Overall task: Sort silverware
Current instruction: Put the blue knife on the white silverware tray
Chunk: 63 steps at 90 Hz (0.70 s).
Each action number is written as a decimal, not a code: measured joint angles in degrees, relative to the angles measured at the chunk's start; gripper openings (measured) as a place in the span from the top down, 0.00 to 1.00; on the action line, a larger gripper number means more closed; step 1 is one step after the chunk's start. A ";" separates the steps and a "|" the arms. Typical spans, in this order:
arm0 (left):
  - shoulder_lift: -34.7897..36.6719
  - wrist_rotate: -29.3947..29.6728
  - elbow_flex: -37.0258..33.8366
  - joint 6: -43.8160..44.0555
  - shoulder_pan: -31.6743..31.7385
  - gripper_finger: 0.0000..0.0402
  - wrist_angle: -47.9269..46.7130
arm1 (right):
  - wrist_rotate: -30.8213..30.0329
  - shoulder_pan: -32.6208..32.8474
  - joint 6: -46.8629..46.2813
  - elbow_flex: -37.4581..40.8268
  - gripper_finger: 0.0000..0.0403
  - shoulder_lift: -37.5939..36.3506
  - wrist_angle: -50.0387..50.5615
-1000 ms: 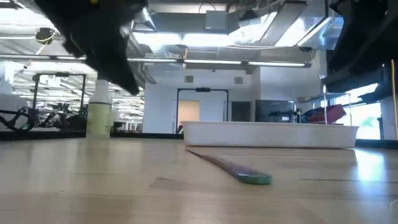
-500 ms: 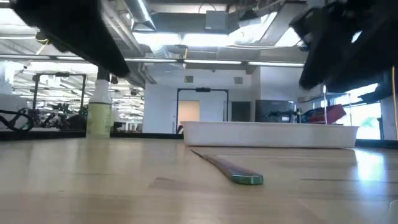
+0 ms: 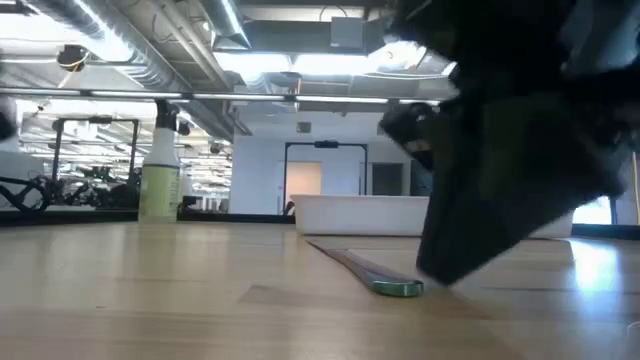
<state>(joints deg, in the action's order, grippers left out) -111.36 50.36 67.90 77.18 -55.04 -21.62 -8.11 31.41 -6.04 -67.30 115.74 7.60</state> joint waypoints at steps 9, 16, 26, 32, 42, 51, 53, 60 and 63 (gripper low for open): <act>-2.72 -0.39 -0.02 4.10 -1.45 1.00 2.49 | 1.09 -0.59 1.53 -1.90 0.99 2.03 -0.67; -4.30 -0.44 -0.04 6.67 -2.09 1.00 3.85 | 2.12 -1.19 3.18 -3.28 0.99 3.38 -2.42; -5.69 -0.43 -0.04 9.17 -2.83 1.00 4.54 | 4.12 -2.67 6.51 -6.46 0.99 6.12 -8.34; -5.78 -0.35 -0.04 9.32 -2.87 1.00 3.93 | 4.26 -3.87 8.16 -8.44 1.00 7.38 -10.74; -5.78 -0.15 -0.04 8.17 -2.66 1.00 2.84 | 2.74 -5.98 10.84 -13.43 1.00 9.68 -11.52; -5.76 -0.05 -0.04 7.92 -2.24 1.00 2.29 | 0.72 -7.63 13.39 -15.97 1.00 10.51 -8.40; -5.77 -0.05 -0.04 7.92 -2.22 1.00 2.29 | 0.22 -7.85 13.90 -16.55 1.00 10.49 -7.18; -5.78 0.03 -0.04 7.99 -2.09 1.00 2.35 | -0.40 -8.42 14.82 -18.67 1.00 9.30 -1.59; -5.76 0.07 -0.04 7.91 -1.87 1.00 2.46 | -0.30 -8.60 15.24 -19.56 1.00 8.43 0.99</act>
<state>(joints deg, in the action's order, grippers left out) -117.12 50.43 67.85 85.09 -56.91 -19.16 -8.41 22.82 9.21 -86.87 124.17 8.59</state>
